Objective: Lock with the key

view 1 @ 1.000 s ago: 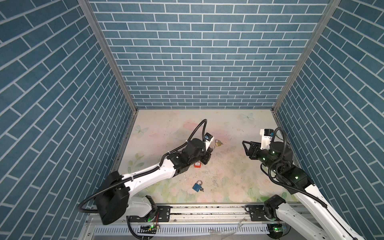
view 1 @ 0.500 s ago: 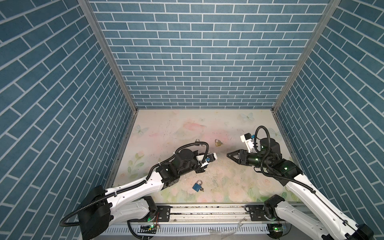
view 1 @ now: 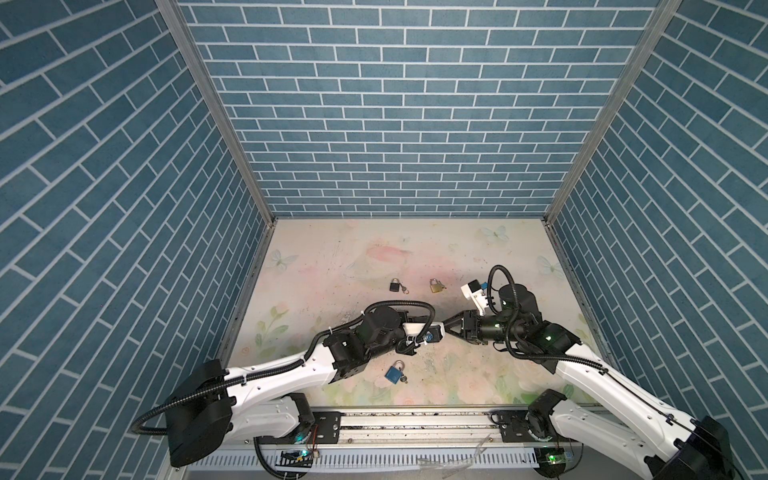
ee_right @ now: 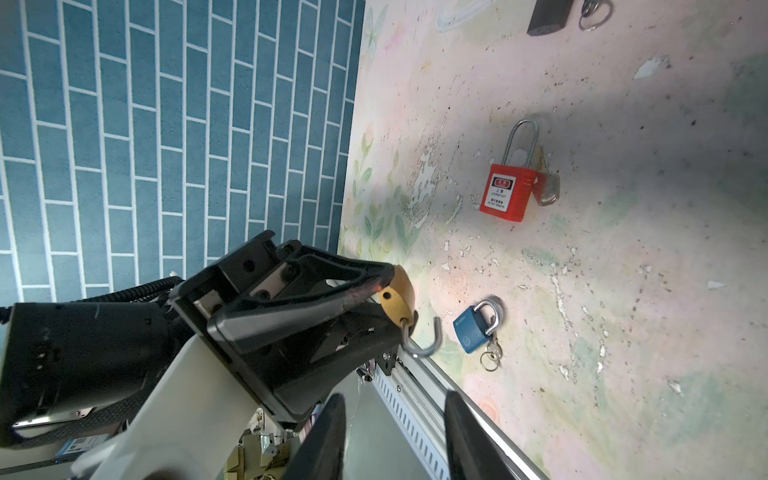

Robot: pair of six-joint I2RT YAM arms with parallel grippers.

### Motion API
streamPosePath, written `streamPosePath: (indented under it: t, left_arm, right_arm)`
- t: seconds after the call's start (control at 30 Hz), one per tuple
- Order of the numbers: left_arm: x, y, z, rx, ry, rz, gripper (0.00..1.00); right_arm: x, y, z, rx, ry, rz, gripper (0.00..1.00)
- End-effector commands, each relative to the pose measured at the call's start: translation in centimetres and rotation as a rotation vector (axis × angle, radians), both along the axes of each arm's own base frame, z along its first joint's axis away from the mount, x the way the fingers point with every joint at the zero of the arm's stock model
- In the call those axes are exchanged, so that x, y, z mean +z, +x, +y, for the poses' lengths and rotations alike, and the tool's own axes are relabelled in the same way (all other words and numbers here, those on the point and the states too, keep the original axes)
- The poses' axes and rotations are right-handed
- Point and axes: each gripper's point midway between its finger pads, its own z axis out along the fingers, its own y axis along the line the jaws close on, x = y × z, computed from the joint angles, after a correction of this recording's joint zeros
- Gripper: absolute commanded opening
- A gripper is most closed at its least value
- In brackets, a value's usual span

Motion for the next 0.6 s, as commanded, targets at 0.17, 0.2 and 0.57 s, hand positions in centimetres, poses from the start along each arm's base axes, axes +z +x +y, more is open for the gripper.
streamPosePath:
  t: [0.17, 0.2, 0.57]
  left_arm:
    - [2.08, 0.01, -1.0, -0.019, -0.037, -0.056, 0.0]
    - [2.12, -0.03, -1.04, -0.019, -0.04, -0.055, 0.0]
    - [2.54, -0.51, -1.42, -0.033, -0.06, -0.046, 0.0]
  right_arm:
    - [0.55, 0.57, 0.7, -0.009, 0.036, -0.007, 0.35]
    - [0.52, 0.62, 0.73, -0.009, 0.036, -0.007, 0.35]
    - [0.28, 0.83, 0.74, -0.02, 0.04, -0.011, 0.35]
